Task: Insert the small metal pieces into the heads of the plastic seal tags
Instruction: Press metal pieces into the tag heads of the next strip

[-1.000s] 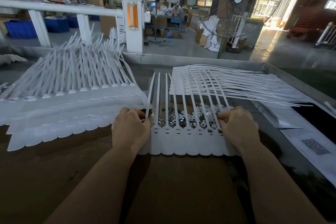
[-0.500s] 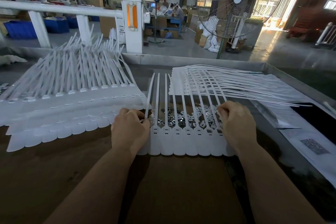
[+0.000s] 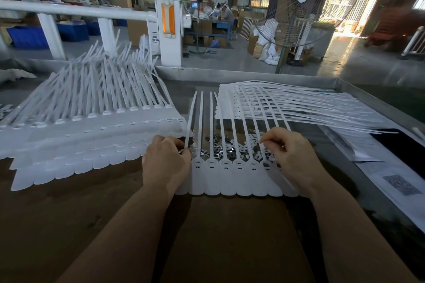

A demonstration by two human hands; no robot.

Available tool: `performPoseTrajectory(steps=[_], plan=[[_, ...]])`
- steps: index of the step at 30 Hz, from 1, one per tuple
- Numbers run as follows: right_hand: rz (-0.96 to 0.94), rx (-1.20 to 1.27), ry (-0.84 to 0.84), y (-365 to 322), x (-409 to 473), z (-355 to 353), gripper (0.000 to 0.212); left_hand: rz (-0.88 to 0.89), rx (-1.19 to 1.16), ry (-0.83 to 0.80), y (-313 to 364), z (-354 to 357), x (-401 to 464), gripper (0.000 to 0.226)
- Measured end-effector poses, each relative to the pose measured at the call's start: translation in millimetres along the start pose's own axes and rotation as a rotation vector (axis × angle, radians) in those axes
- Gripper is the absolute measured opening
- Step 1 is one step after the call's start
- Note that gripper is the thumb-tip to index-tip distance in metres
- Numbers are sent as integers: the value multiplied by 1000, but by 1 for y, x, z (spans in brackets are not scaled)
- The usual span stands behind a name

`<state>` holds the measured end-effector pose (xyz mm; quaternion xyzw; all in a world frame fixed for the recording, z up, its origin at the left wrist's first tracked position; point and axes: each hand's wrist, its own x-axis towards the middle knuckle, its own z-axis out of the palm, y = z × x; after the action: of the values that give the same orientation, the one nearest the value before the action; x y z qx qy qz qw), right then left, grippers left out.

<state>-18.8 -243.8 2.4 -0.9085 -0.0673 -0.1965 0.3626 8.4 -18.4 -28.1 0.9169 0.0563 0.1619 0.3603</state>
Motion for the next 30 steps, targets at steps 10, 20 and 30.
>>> performPoseTrajectory(steps=[10, 20, 30], plan=[[4, 0, 29, -3, 5, 0, 13, -16, -85, 6, 3, -3, -1, 19], [56, -89, -72, -6, 13, 2, 9, -30, -166, 2, 3, -5, -1, 16], [86, -71, -170, 1, 8, 4, 11, -44, -156, -13, 2, -4, 1, 13]])
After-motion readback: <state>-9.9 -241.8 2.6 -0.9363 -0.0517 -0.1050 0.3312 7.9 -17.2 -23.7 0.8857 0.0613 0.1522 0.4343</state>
